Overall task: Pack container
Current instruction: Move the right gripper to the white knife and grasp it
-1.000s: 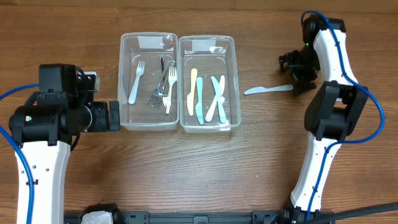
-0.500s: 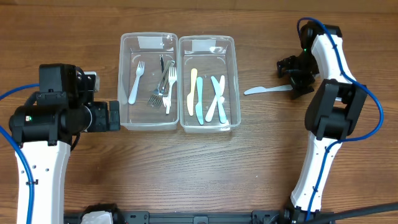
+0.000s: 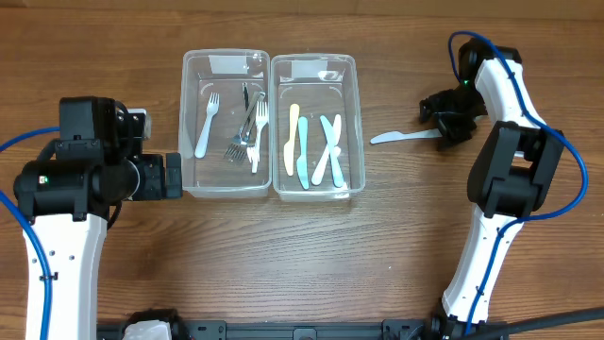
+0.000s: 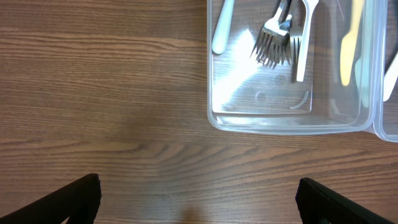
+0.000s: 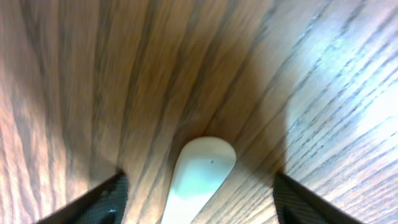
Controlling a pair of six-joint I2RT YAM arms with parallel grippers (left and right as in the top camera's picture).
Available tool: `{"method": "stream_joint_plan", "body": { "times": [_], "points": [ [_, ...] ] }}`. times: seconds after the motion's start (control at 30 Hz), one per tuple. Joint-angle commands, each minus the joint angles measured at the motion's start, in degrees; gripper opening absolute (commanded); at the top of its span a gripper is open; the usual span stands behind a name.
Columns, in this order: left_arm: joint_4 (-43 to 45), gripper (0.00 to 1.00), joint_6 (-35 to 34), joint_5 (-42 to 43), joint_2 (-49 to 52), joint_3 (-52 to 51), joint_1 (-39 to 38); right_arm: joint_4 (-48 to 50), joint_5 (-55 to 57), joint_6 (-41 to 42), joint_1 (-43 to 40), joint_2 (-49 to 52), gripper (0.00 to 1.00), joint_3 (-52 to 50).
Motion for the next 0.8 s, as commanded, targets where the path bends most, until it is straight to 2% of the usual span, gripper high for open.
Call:
{"method": "stream_joint_plan", "body": {
  "times": [0.0,0.13,0.33,0.4,0.77],
  "points": [
    [0.0,1.0,1.1,1.0,-0.1,-0.2,0.0,0.5,-0.1,-0.5,2.2,6.6,0.65,-4.2],
    [0.0,1.0,1.1,1.0,-0.1,-0.2,0.0,0.5,-1.2,-0.5,2.4,6.6,0.45,-4.2],
    [0.0,1.0,1.1,1.0,-0.1,-0.2,0.0,0.5,-1.2,-0.5,2.4,6.6,0.31,-4.2],
    [0.0,1.0,1.1,1.0,-0.1,-0.2,0.0,0.5,-1.2,-0.5,2.4,6.6,0.2,-4.2],
    [0.0,1.0,1.1,1.0,-0.1,-0.2,0.0,0.9,-0.9,-0.5,2.4,6.6,0.17,-4.2]
  ]
}}
